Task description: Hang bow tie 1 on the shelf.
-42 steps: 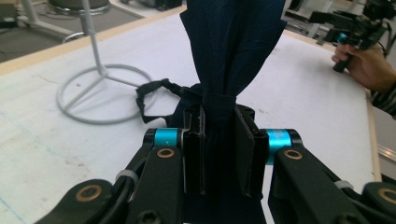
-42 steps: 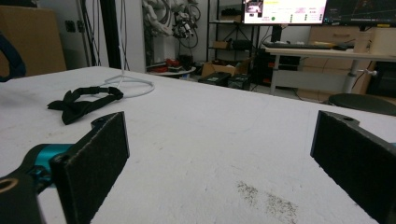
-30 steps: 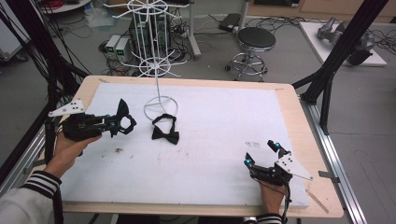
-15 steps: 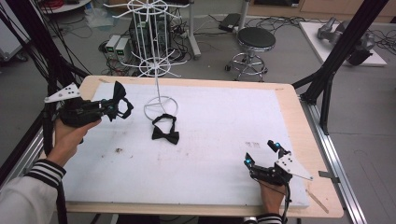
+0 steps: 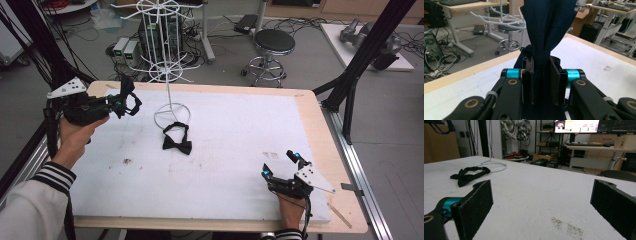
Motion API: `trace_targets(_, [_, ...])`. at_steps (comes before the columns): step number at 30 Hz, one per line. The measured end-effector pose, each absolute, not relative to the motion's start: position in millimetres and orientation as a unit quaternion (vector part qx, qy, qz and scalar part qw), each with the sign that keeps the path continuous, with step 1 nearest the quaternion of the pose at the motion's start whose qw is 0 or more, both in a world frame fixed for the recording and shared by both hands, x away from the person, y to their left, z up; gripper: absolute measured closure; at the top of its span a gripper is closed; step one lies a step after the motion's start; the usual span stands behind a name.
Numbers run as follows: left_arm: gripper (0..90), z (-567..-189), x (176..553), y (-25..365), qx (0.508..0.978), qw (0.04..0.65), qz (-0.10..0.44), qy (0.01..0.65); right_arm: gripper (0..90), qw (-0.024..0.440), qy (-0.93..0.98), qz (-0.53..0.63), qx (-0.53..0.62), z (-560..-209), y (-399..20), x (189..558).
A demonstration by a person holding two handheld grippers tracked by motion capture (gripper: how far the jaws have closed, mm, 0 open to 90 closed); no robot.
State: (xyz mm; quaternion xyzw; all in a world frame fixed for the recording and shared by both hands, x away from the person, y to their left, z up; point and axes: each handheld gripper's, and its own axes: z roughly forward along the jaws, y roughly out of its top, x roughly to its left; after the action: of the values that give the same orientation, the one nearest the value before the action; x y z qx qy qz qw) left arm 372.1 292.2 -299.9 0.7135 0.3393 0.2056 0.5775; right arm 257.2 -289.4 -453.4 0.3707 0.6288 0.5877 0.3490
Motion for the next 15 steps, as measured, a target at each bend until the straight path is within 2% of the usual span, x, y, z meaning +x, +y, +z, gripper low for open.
trace_targets(15, [74.9, -286.7, 383.2, 287.2, 0.714, 0.569, 0.216, 0.344, 3.6, 0.345, 0.629, 0.588, 0.373, -453.4, -289.5, 256.8])
